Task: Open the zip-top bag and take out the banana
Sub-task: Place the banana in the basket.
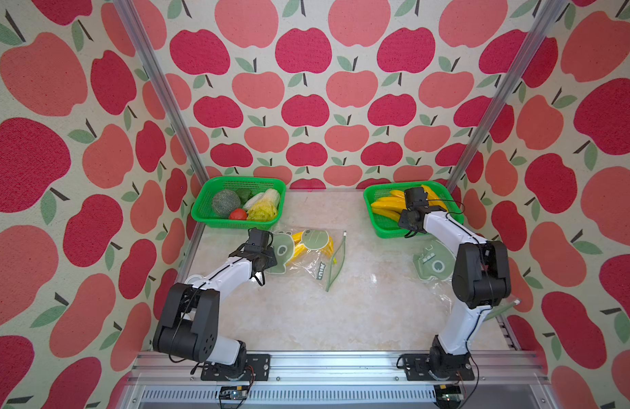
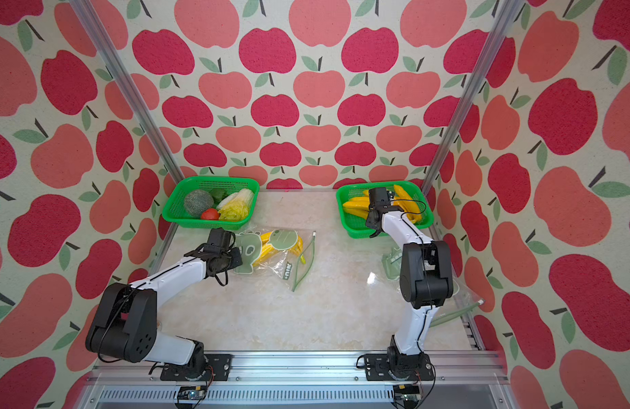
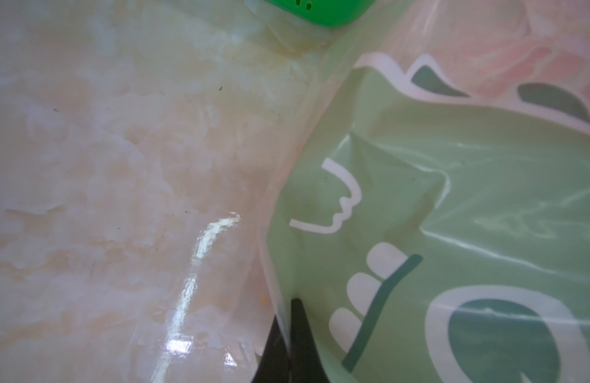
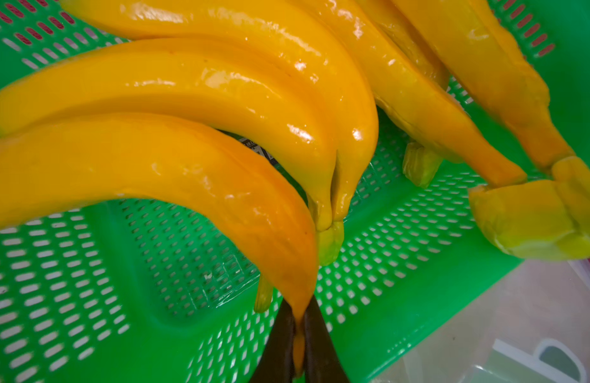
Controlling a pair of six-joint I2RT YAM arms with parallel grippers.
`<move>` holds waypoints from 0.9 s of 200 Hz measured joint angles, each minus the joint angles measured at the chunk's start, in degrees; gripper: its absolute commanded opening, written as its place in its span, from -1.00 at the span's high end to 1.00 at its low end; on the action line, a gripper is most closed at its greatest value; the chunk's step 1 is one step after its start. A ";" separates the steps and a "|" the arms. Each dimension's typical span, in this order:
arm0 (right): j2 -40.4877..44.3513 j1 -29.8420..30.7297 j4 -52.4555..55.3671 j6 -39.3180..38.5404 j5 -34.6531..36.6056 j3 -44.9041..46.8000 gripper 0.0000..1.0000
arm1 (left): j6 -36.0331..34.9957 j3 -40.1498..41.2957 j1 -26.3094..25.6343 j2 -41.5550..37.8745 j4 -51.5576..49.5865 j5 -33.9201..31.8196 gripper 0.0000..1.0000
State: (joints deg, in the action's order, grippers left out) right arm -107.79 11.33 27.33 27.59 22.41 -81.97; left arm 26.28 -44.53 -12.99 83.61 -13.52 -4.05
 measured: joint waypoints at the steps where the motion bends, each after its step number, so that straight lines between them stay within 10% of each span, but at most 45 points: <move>1: -0.13 0.00 0.04 0.02 0.00 -0.09 0.77 | 0.00 0.00 0.00 0.00 0.02 0.00 1.00; 180: 4.50 3.69 0.48 -0.35 0.00 1.03 -0.13 | -0.28 0.00 0.00 0.00 0.02 2.71 1.00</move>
State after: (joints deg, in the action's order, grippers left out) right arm -103.28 15.03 27.81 27.24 22.41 -80.95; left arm 26.00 -44.53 -12.99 83.61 -13.50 -1.34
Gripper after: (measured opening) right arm 0.560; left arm 0.049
